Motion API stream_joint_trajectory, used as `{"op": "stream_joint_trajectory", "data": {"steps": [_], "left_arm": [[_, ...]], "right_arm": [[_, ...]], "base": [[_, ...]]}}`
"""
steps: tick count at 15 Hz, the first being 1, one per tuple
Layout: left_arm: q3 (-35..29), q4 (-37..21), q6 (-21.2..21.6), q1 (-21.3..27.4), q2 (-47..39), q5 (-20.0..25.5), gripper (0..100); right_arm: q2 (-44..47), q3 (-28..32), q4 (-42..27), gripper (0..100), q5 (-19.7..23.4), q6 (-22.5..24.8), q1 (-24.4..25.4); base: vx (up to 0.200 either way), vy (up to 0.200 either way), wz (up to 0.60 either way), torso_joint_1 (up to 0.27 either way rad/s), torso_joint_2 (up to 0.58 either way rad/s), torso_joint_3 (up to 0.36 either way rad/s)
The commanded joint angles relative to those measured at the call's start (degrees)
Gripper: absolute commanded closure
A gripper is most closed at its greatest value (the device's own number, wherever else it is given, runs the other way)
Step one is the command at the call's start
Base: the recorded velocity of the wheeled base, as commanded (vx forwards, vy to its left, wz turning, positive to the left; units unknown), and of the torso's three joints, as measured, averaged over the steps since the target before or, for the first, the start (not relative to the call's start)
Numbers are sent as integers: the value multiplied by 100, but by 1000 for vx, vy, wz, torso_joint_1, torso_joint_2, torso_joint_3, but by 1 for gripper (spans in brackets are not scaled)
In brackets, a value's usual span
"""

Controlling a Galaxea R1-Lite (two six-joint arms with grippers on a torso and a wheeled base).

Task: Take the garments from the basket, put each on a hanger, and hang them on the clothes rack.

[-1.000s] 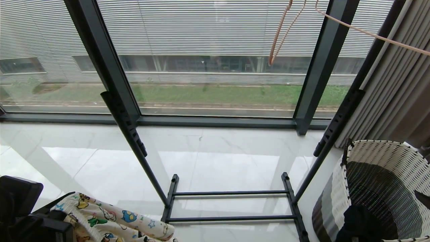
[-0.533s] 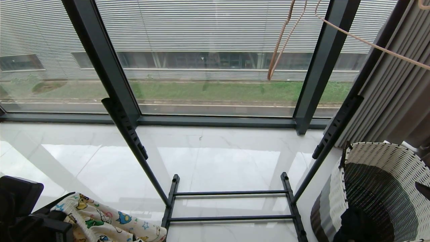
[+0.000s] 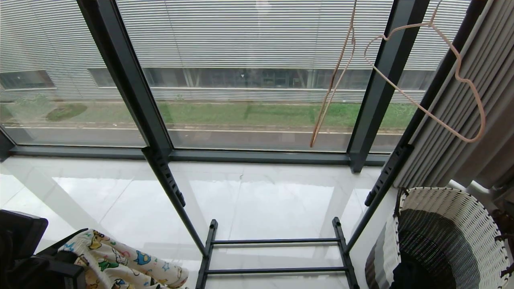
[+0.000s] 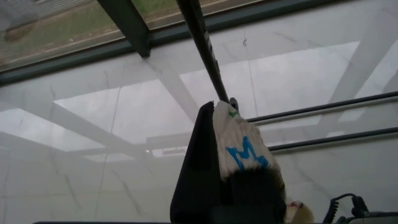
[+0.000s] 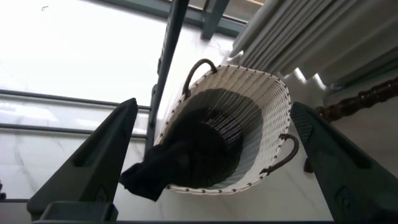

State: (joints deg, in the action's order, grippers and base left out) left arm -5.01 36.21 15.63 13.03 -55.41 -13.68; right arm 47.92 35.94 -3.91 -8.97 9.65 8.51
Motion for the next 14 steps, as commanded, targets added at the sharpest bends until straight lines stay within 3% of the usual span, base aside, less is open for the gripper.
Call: {"op": "stream_joint_trajectory", "data": {"steps": [1, 12, 14], "left_arm": [[9, 0, 2, -11, 39, -3, 100], [18, 0, 2, -73, 83, -12, 100], [18, 0, 2, -73, 91, -12, 100]], "right_arm": [[68, 54, 5, 0, 1, 1, 2], [209, 177, 13, 0, 10, -25, 10], [402, 353, 242, 0, 80, -394, 63]], "base": [[0, 0, 0, 193, -481, -281], [0, 0, 0, 192, -439, -253], [0, 0, 0, 37, -68, -39]]}}
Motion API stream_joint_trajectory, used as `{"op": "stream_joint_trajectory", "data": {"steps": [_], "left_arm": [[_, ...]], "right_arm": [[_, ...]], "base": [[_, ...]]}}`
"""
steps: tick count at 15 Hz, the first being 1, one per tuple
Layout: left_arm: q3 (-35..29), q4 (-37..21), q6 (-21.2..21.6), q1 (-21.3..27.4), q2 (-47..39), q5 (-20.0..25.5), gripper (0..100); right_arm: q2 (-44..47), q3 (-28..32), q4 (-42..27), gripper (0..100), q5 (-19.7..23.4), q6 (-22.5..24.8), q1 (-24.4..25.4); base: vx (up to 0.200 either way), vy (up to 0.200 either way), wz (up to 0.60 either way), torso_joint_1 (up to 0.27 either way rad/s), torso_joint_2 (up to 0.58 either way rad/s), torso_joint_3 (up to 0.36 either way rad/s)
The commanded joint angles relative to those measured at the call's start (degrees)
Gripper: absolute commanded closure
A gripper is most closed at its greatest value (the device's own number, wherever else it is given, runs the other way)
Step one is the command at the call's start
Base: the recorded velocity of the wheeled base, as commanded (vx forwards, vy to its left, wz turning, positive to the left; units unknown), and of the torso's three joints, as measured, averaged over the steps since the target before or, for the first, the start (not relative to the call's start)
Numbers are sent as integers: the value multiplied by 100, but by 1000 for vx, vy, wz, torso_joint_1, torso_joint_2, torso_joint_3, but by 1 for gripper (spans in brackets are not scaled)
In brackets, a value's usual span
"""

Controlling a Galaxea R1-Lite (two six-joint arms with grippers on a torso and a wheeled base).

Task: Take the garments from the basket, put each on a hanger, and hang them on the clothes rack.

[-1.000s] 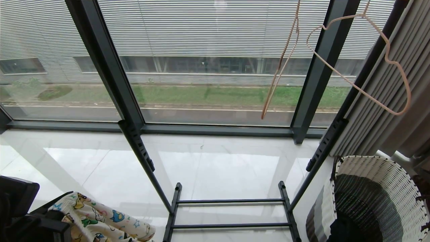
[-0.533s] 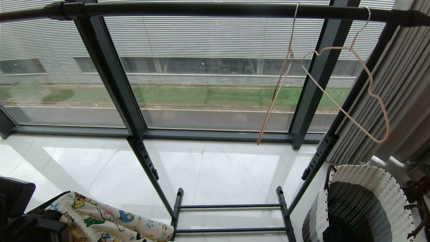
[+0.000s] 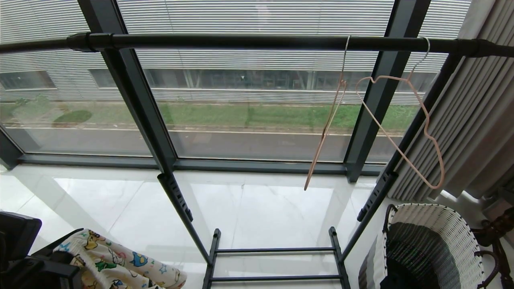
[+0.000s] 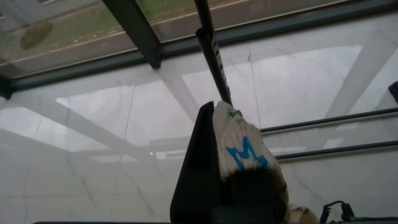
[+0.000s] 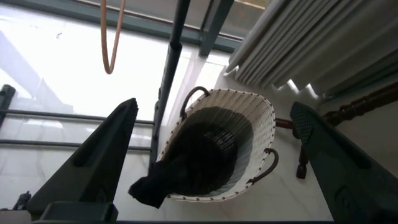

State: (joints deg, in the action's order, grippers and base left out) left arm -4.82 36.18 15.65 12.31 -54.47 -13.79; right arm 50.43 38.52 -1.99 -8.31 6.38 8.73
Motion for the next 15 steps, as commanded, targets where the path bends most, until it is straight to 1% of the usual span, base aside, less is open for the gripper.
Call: {"op": "stream_joint_trajectory", "data": {"steps": [1, 2, 3, 5, 7, 11, 13, 15], "left_arm": [[-11, 3, -1, -1, 15, -1, 100], [-11, 3, 17, -10, 41, 8, 100], [-19, 3, 26, -10, 41, 8, 100], [-11, 3, 17, -10, 41, -1, 100], [-19, 3, -1, -10, 59, -10, 100], [-11, 3, 26, -10, 85, -1, 100], [-11, 3, 26, -1, 94, -1, 100], [-11, 3, 26, -1, 94, -1, 100]], "right_arm": [[283, 208, 322, 0, 163, -295, 85], [424, 331, 515, 0, 348, -453, 112], [538, 463, 577, 0, 436, -515, 120], [766, 744, 585, 0, 453, -629, 208], [1004, 1184, 559, 0, 445, -1077, 586], [1215, 1360, 515, 0, 436, -1121, 709], [1232, 1368, 445, 0, 436, -1121, 797], [1434, 1404, 427, 0, 436, -1139, 823]], "base": [[0, 0, 0, 0, 0, 0], [0, 0, 0, 0, 0, 0], [0, 0, 0, 0, 0, 0], [0, 0, 0, 0, 0, 0], [200, 0, 0, 2, 7, 7], [200, 0, 0, -3, -5, 0], [0, 0, 0, 0, 0, 0], [0, 0, 0, 0, 0, 0]]}}
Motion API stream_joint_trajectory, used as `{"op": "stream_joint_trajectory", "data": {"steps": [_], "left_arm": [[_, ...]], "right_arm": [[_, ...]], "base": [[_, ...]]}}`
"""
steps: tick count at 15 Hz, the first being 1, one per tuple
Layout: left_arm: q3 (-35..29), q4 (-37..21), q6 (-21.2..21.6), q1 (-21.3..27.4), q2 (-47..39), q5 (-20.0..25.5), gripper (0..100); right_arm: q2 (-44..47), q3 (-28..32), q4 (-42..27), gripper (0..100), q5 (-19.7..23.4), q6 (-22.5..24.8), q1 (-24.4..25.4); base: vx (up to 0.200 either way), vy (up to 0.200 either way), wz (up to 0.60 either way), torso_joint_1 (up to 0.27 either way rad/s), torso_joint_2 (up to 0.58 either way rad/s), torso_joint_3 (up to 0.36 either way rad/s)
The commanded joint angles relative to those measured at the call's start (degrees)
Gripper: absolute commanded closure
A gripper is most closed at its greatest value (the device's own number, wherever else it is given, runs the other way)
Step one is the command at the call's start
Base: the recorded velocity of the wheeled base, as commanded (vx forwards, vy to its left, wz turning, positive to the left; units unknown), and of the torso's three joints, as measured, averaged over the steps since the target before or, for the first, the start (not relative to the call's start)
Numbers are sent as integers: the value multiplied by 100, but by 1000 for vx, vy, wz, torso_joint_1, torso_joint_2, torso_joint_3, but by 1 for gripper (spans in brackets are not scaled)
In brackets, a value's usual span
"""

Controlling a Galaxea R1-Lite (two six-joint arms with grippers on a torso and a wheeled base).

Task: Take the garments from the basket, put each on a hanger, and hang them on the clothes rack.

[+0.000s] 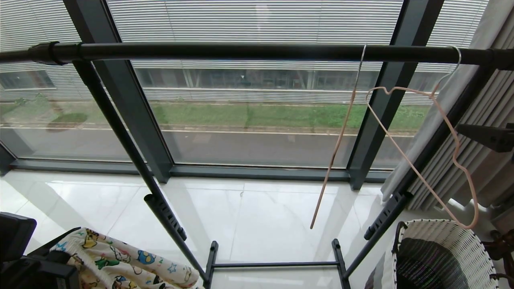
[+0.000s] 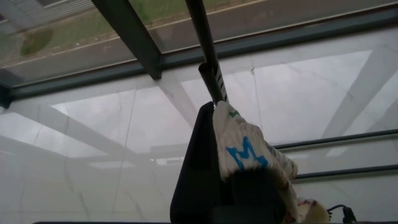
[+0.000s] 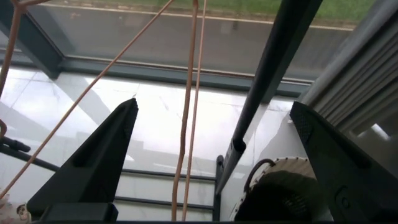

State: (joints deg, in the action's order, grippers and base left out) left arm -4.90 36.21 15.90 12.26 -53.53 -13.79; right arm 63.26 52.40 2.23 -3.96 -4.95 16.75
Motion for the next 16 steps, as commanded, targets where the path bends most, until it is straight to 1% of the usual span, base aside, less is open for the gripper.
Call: {"op": "stream_joint_trajectory", "data": {"steps": [1, 4, 6, 9, 10, 13, 16], "left_arm": [[-11, 0, 1, 4, 0, -1, 100], [-20, 0, -8, -5, 9, -10, 100], [-11, 0, -16, -5, 9, -10, 100], [-2, 0, -34, -5, 0, -10, 100], [-2, 0, -34, -5, 0, -10, 100], [42, 0, -34, 4, -8, -19, 100], [42, 0, -34, -5, -8, -19, 100]], "right_arm": [[336, 78, 5, 0, 1, -15, 21], [811, 192, 41, 0, -8, -59, 21], [943, 166, 41, 0, -8, -164, 21], [1198, 157, 58, 0, -245, -208, 21], [1224, 166, 58, 0, -254, -217, 30], [1417, 166, 410, 0, -263, -340, 48], [1541, 157, 542, 0, -263, -340, 144]], "base": [[0, 0, 0, 0, 0, 0], [0, 0, 0, 0, 0, 0], [0, 0, 0, 0, 0, 0], [0, 0, 0, 0, 0, 0], [0, 0, 0, 0, 0, 0], [0, 0, 0, 0, 0, 0], [0, 0, 0, 0, 0, 0]]}}
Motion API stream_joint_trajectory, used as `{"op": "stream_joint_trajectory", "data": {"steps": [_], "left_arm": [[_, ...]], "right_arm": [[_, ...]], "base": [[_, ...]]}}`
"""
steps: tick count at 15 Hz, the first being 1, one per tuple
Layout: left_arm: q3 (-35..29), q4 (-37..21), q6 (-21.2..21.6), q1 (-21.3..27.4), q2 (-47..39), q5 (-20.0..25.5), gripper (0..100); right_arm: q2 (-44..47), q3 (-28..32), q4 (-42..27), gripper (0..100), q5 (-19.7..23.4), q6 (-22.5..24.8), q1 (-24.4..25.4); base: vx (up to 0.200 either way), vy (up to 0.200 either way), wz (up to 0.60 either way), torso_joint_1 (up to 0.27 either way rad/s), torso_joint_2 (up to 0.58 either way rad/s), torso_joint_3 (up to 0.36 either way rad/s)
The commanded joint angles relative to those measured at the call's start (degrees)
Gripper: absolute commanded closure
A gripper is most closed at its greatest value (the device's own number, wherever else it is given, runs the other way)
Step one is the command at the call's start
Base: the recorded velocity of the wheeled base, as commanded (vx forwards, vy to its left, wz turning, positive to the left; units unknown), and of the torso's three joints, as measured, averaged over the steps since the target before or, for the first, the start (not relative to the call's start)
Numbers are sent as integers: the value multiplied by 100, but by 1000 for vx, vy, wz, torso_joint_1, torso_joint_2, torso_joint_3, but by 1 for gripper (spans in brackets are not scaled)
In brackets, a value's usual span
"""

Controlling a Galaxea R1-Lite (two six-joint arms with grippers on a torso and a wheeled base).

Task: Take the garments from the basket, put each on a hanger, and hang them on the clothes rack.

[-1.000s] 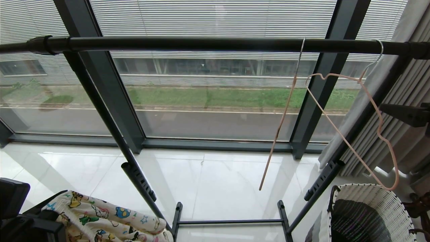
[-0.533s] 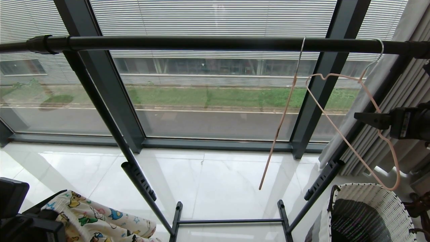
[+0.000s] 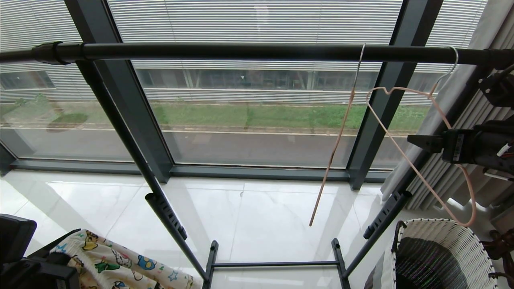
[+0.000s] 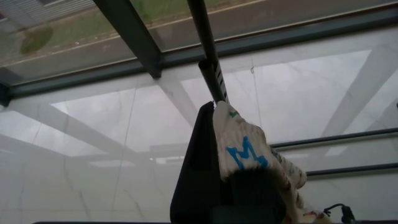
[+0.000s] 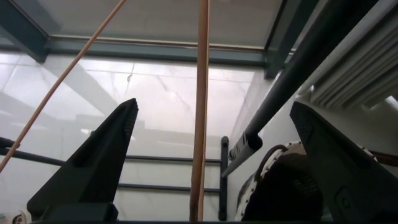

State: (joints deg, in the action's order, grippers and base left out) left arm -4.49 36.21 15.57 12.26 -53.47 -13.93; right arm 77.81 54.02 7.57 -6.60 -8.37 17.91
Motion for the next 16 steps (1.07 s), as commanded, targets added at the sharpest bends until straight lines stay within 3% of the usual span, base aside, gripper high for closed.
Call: {"op": "stream_joint_trajectory", "data": {"steps": [1, 7, 8, 16], "left_arm": [[9, 0, -1, -5, -6, -4, 100], [9, 0, -1, -5, -6, -4, 100], [9, 0, -1, -5, 3, 5, 100], [53, 0, -1, -5, 56, 5, 100]], "right_arm": [[120, -5, 8, 0, 0, 3, 37], [199, -23, 210, 0, -8, -24, 46], [199, -40, 219, 100, -8, -24, 46], [182, -23, 219, 100, -17, -15, 46]], "base": [[0, 0, 0, 0, 0, 0], [0, 0, 0, 0, 0, 0], [0, 0, 0, 0, 0, 0], [0, 0, 0, 0, 0, 0]]}}
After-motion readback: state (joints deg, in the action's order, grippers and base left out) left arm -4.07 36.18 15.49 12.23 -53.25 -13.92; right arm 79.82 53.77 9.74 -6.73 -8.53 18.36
